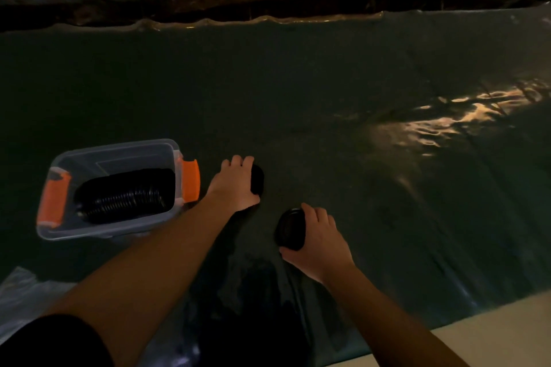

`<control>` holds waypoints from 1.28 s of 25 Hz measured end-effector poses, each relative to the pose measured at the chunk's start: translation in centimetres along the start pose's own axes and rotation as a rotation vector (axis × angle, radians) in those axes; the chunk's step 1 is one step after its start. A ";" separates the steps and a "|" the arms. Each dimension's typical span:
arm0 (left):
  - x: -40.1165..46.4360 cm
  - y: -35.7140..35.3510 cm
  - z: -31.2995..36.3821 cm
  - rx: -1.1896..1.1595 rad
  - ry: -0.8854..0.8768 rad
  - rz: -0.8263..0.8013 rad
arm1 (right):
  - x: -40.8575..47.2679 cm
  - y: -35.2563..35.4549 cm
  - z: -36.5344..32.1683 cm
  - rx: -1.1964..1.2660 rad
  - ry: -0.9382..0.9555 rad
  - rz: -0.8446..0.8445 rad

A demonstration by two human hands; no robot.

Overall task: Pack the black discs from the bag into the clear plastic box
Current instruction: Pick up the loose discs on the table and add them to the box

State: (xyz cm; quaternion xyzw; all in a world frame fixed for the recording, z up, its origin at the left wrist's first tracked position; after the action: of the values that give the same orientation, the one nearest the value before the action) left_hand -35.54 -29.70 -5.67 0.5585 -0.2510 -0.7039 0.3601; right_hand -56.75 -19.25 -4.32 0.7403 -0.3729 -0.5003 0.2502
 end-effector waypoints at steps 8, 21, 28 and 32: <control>-6.0 -5.3 -1.0 0.038 -0.074 0.022 | -0.3 2.0 -3.0 -0.074 0.101 0.041; -15.5 -10.9 -7.0 -0.193 0.056 0.057 | 1.7 -1.9 -10.3 -0.259 0.229 -0.079; -16.8 -10.3 -8.5 -0.330 0.035 0.068 | 2.9 -3.3 -10.5 -0.319 0.159 -0.132; -15.1 -9.4 -7.4 -0.443 -0.010 0.084 | 1.3 -4.0 -10.3 -0.399 0.338 0.061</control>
State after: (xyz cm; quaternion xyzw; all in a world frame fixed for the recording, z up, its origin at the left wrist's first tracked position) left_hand -28.76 -11.66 -5.44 0.4512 -0.1152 -0.7290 0.5017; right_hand -45.75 -17.92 -4.16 0.7379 -0.2421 -0.4251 0.4649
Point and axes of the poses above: each hand's wrist, its own x-axis towards the middle knuckle, its own y-axis out of the back of the hand, z = x × y, the point moved 2 cm from there along x, towards the middle knuckle, and after that the axes turned 13 degrees about -z, right-handed, at the moved point
